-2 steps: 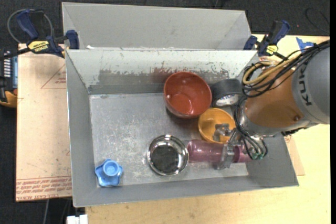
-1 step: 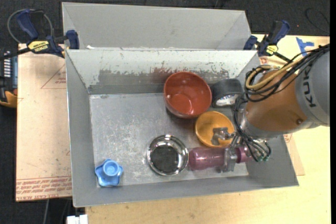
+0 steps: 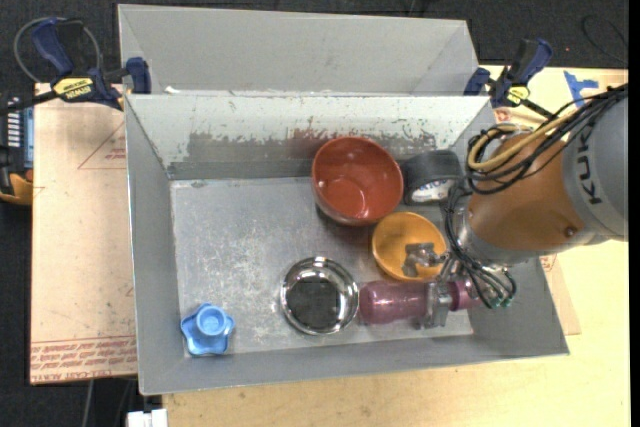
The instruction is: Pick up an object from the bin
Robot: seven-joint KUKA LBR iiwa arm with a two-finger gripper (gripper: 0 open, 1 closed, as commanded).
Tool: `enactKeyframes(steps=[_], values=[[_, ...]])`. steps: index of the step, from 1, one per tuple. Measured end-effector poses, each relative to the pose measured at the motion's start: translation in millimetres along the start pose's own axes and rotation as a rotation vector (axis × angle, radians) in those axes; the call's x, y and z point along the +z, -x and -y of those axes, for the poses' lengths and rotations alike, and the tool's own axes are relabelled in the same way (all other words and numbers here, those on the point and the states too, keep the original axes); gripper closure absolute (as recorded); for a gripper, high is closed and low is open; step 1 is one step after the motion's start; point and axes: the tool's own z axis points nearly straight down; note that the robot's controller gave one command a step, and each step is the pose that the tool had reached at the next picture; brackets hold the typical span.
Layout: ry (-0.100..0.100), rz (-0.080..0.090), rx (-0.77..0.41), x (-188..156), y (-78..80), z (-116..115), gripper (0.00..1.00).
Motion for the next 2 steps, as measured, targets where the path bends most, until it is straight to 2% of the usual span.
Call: enactKeyframes(steps=[1,2], values=[[0.002,-0.005,0.011,-95.3,-6.1,-20.2,1.0],[0.003,0.0,0.039,-14.7,0.2,-8.5,1.0]])
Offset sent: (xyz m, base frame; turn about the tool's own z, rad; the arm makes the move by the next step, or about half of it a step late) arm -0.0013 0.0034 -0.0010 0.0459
